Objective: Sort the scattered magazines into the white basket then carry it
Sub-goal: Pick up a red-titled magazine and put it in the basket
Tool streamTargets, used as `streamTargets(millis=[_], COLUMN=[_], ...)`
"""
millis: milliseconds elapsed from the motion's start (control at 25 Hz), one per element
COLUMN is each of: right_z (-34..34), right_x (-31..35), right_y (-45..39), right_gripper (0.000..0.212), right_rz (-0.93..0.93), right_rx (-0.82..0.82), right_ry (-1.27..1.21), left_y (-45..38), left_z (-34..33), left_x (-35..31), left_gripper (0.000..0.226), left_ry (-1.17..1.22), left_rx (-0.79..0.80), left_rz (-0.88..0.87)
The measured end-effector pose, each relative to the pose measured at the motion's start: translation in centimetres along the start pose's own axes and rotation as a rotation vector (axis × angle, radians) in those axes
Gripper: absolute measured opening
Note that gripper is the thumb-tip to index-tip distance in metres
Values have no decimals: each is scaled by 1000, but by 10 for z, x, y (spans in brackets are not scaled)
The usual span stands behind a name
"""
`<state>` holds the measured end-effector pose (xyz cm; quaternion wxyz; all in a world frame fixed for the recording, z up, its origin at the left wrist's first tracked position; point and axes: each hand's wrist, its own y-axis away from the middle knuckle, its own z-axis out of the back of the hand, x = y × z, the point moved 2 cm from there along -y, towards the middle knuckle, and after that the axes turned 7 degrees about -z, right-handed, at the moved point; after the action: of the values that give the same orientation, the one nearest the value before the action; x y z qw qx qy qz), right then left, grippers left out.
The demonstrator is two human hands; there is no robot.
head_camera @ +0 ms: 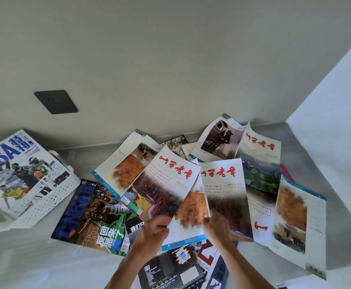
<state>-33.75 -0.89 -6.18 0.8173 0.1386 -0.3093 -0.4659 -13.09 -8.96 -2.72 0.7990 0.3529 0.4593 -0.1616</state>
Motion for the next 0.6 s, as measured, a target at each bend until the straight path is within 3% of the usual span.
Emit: streamTargets(millis=[120, 240, 320, 400, 440, 520, 600], right_z=[13, 37, 49, 49, 43, 25, 2], right_x=[18, 34, 49, 70, 80, 101, 115], right_y=[21, 66, 102, 129, 140, 156, 164], right_gripper=[8, 8, 19, 44, 53, 57, 48], right_rz=[123, 301, 489, 638, 689, 798, 950], right_rx=[37, -216, -367, -393, -369, -241, 59], right_ry=[-337, -361, -249, -132, -97, -15, 17], left_y=[5, 3, 4, 6, 10, 16, 28], left_z=[16, 25, 39, 57, 64, 76, 95], left_x=[-20, -61, -89, -108, -112, -108, -92], left_gripper=[22, 15, 40, 66, 66, 44, 41], left_ry=[-6, 172, 414, 554, 574, 514, 365], left_rx=[-111, -122, -29, 41, 28, -204, -473], left_rz=[-55, -182, -247, -274, -297, -279, -198])
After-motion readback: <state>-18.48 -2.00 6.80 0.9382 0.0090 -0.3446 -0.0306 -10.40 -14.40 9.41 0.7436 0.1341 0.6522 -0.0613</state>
